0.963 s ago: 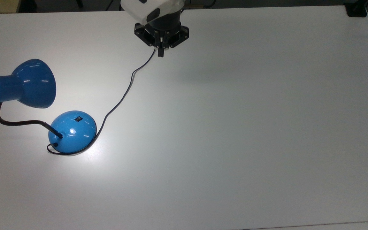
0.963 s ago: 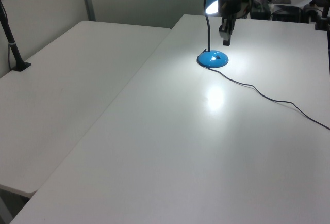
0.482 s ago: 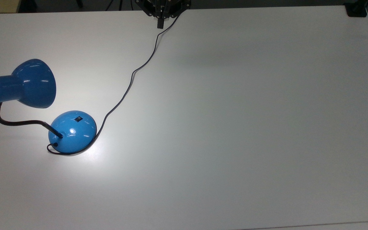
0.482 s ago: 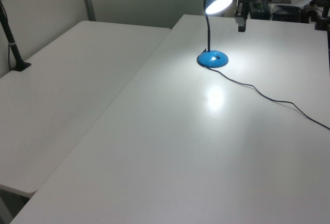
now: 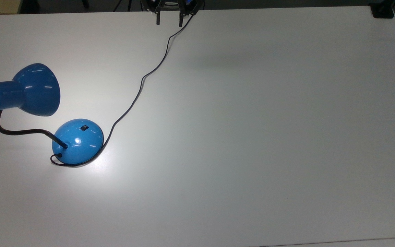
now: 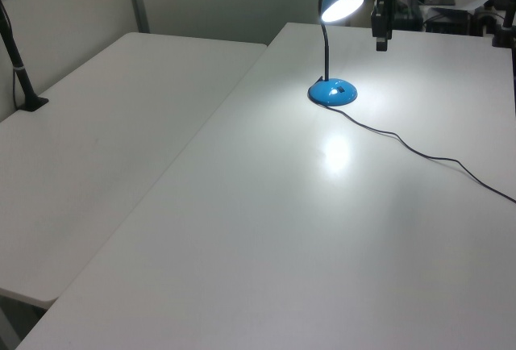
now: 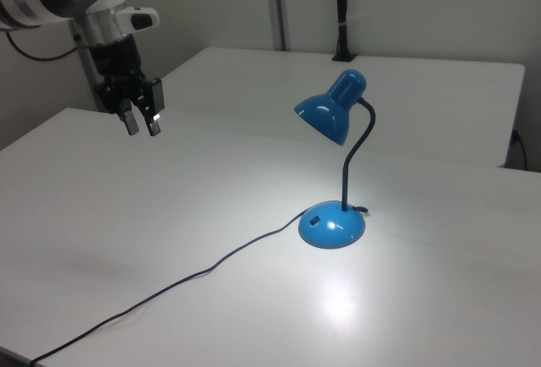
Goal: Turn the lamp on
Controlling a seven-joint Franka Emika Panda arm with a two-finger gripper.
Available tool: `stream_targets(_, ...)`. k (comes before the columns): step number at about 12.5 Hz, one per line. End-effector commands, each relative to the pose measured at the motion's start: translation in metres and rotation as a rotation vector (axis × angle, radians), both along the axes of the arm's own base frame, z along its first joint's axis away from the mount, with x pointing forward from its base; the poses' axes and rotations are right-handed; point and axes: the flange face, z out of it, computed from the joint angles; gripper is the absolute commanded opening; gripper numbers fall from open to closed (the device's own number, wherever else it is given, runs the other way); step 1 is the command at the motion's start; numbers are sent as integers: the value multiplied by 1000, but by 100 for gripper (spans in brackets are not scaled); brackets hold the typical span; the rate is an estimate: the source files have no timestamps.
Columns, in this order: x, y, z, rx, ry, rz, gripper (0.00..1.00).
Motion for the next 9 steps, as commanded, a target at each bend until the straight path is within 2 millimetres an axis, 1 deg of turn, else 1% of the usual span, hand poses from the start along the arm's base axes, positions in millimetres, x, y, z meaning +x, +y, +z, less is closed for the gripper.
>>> stream_targets(1,-5,3,9,23,16,8,100)
stream_targets(3,-8,0,13,44,11,0,100)
stream_targets(5,-9,-12,21,93,-3,-30,100)
stream_targets(6,-11,-14,25,101,-8,-33,100)
stream_targets(9,-10,-13,25,98,-8,-32,100)
